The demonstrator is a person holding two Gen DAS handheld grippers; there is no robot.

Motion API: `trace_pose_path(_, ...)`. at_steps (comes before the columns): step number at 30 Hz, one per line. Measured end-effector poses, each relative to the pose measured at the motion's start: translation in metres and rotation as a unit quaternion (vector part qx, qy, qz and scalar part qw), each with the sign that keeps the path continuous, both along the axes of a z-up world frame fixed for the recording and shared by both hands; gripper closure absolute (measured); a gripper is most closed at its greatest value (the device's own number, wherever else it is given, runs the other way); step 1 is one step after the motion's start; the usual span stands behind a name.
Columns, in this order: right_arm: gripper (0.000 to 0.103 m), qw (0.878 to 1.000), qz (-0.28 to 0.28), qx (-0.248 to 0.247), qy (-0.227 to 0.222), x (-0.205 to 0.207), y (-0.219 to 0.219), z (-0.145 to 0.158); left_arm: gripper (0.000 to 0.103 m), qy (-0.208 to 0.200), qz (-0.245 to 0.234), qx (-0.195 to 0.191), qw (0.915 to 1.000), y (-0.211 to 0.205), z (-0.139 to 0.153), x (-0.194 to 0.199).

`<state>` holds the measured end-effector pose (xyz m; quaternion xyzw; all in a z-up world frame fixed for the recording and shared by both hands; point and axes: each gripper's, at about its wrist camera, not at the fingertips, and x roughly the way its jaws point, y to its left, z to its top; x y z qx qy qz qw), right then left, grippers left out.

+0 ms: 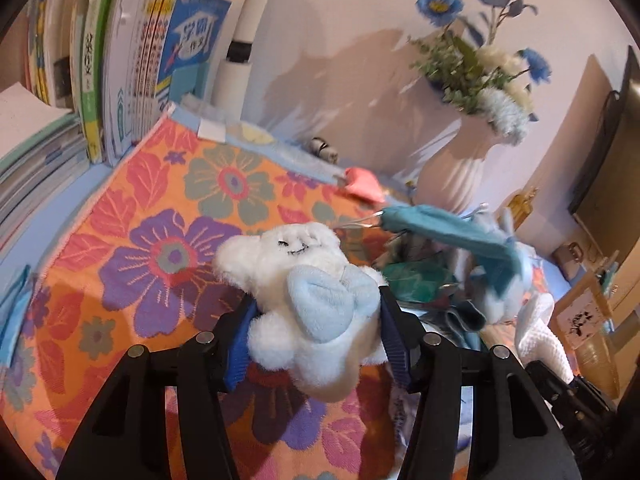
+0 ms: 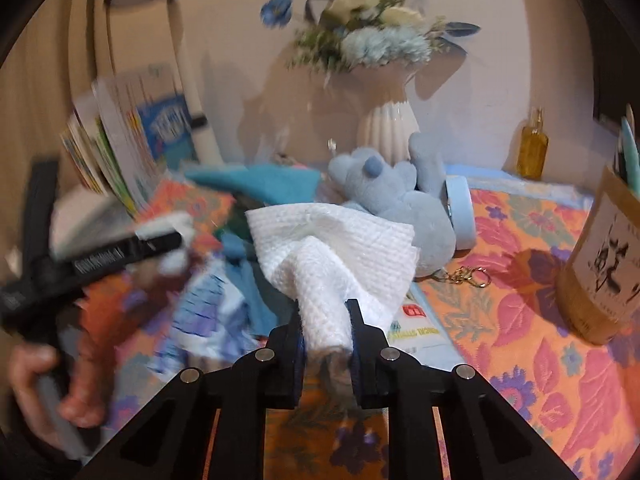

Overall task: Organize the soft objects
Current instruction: 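Grasp the white fluffy plush with left gripper while right gripper grasps the white towel, then carry both items to the glass bowl and open both grippers to drop them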

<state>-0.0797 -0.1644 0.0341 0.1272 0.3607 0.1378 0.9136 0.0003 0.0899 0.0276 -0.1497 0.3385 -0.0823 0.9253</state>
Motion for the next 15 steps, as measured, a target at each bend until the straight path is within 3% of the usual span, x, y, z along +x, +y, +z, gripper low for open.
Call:
trace_pose_path(4, 0.086, 0.996, 0.007, 0.091, 0.016, -0.006, -0.022, 0.003, 0.05, -0.023, -0.019, -0.016, 0.9994, -0.006, 0.015, -0.019)
trace_pose_path(8, 0.086, 0.985, -0.002, 0.175, 0.005, -0.019, -0.049, 0.017, 0.05, -0.048, -0.035, -0.015, 0.9981, -0.019, 0.04, -0.038)
trace_pose_path(15, 0.086, 0.989, -0.056, 0.129, -0.047, -0.056, -0.08, 0.068, 0.05, -0.107, -0.089, -0.011, 0.9902, -0.071, 0.097, -0.067)
